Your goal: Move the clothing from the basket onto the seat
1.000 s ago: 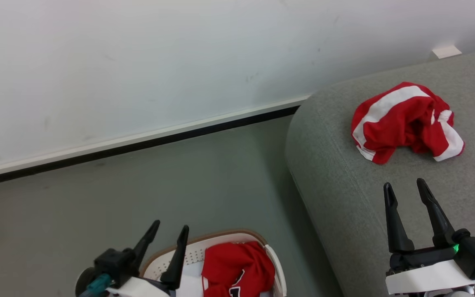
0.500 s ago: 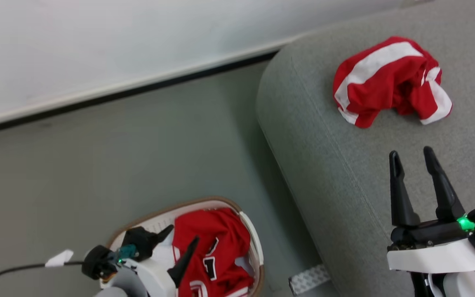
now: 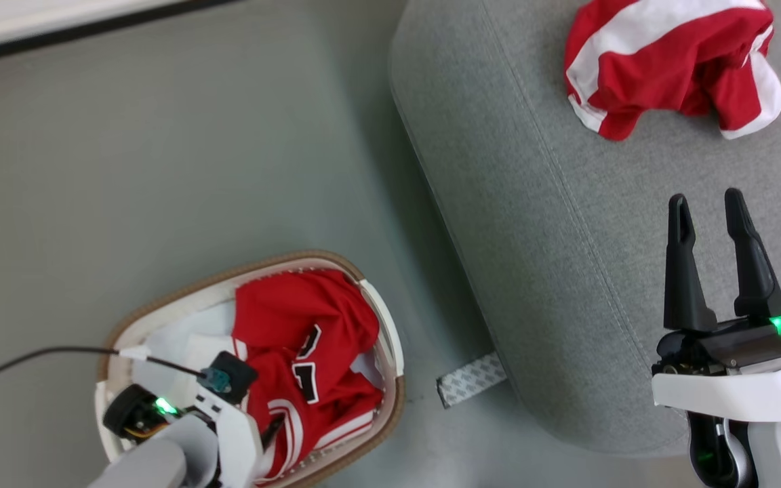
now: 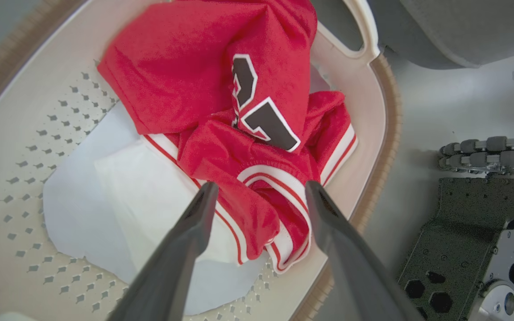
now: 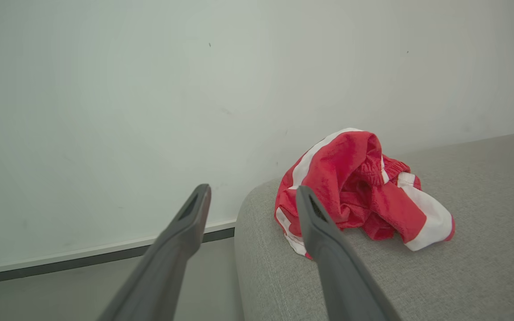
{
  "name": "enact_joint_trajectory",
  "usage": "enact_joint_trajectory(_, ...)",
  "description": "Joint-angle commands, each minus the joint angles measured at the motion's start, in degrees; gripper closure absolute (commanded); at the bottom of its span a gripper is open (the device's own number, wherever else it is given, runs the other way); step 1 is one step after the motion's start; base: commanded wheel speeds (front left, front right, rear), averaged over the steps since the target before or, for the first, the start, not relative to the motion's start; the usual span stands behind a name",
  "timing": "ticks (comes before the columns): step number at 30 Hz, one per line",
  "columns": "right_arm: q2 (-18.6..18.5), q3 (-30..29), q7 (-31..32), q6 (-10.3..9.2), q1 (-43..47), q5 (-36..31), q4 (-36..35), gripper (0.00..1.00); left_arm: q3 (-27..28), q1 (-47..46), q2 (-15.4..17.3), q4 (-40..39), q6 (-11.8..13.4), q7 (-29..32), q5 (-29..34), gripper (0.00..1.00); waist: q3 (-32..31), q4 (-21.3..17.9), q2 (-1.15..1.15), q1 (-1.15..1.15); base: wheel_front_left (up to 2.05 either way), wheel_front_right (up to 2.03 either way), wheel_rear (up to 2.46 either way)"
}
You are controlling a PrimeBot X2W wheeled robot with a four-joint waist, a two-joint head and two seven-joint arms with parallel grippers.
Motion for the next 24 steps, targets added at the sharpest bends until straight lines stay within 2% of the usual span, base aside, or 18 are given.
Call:
enact_joint_trajectory(1, 0.05, 0.14, -0.15, -0.13, -0.85, 0.52, -0.61, 0.00, -0.74, -1.27, 1.28, 0.56, 0.04, 1.10, -0.68, 0.00, 3.01, -1.63, 0.00, -0.02, 0.00, 0.00, 0.00)
enact_joint_trajectory(10, 0.06, 0.95, -0.15, -0.13, -2.58, 3.39, -2.43, 0.00, -4.55, -5.98, 3.53, 4.03, 0.03, 6.96, -4.72, 0.00, 9.20, -4.91, 0.00, -0.02, 0.00, 0.00, 0.00)
enact_joint_trajectory(17, 0.05, -0.30, -0.15, -0.13, -0.91, 4.77, -3.40, 0.00, -8.13, -9.23, 3.31, 7.21, 0.03, 11.15, -6.46, 0.00, 12.16, -4.68, 0.00, -0.02, 0.00, 0.00, 0.00)
enact_joint_trajectory(24, 0.05, -0.71, -0.15, -0.13, -0.02, 5.40, -4.60, 0.00, -12.42, -11.84, 3.00, 7.33, 0.03, 11.59, -8.51, 0.00, 14.19, -4.21, 0.00, -0.02, 0.05, 0.05, 0.05)
